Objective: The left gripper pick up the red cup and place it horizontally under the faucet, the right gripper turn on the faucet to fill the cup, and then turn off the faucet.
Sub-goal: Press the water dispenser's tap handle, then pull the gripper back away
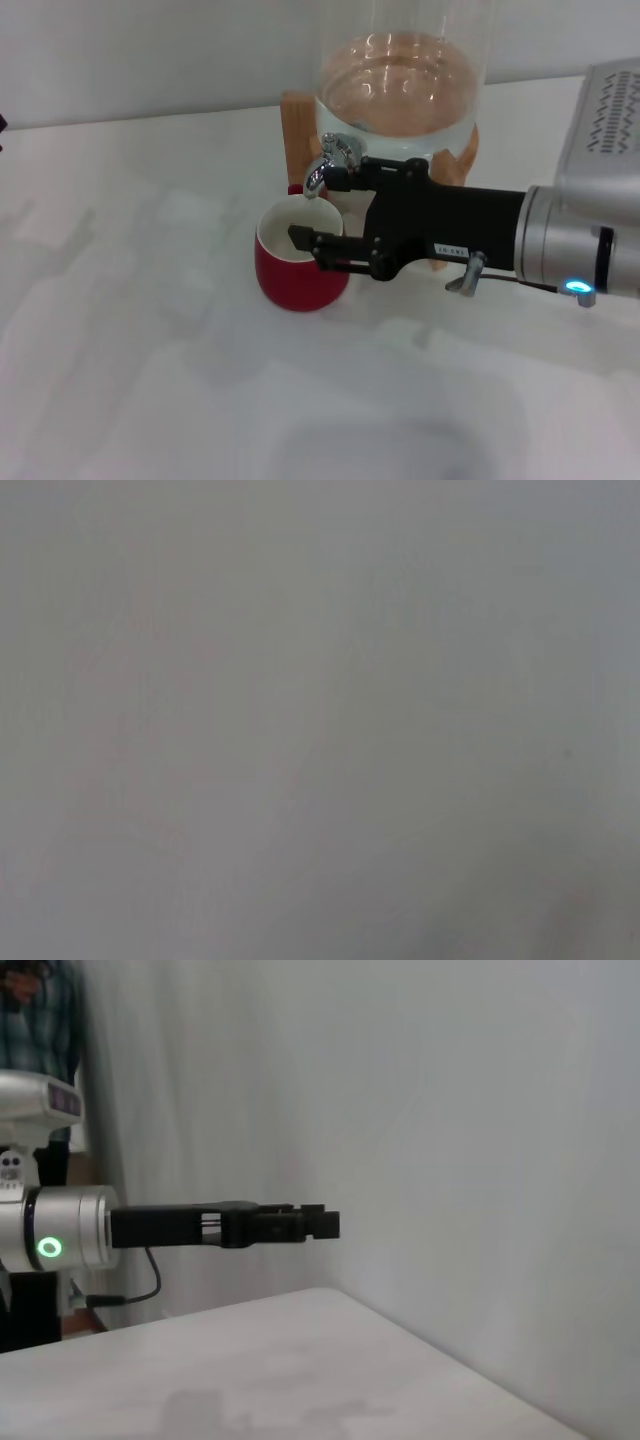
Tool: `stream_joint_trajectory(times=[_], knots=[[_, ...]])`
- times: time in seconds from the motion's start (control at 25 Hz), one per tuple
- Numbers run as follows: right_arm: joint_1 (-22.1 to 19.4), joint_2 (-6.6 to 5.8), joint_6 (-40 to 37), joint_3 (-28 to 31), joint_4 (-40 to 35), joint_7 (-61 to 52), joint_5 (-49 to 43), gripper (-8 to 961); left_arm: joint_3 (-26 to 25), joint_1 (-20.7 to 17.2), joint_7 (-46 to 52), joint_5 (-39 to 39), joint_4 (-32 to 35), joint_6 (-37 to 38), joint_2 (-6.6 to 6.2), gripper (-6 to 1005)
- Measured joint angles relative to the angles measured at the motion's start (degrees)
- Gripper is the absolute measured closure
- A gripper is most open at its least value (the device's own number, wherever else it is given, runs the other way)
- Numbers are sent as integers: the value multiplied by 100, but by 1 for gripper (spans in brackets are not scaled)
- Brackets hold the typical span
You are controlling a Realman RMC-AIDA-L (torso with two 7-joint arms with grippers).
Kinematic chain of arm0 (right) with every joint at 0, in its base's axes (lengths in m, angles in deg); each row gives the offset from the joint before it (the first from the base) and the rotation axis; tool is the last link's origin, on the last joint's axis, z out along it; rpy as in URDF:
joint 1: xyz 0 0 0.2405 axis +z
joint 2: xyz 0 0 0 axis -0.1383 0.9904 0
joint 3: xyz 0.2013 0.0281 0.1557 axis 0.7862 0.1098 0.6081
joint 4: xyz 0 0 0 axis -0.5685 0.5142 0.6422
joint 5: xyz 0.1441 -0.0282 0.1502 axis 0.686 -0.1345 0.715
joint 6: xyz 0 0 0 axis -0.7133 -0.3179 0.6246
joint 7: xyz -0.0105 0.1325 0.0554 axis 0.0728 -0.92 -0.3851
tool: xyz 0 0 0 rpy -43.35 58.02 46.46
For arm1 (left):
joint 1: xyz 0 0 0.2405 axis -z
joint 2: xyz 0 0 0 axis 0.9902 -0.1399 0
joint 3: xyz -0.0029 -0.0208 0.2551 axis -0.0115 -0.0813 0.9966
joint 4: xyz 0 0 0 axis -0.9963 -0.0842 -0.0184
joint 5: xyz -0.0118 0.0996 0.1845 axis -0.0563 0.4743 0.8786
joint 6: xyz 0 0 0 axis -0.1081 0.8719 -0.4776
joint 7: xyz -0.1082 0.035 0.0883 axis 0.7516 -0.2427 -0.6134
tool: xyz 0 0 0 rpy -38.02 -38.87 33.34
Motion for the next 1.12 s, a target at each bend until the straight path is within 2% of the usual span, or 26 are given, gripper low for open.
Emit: stream_joint_trajectory(times=[0.32, 1.12], knots=[[129, 0, -466, -194, -271, 0, -6, 231, 0, -23, 0, 0, 16, -15, 4, 120], [67, -13, -528, -101, -248, 0, -6, 231, 52, -33, 23, 44, 17, -15, 4, 120]])
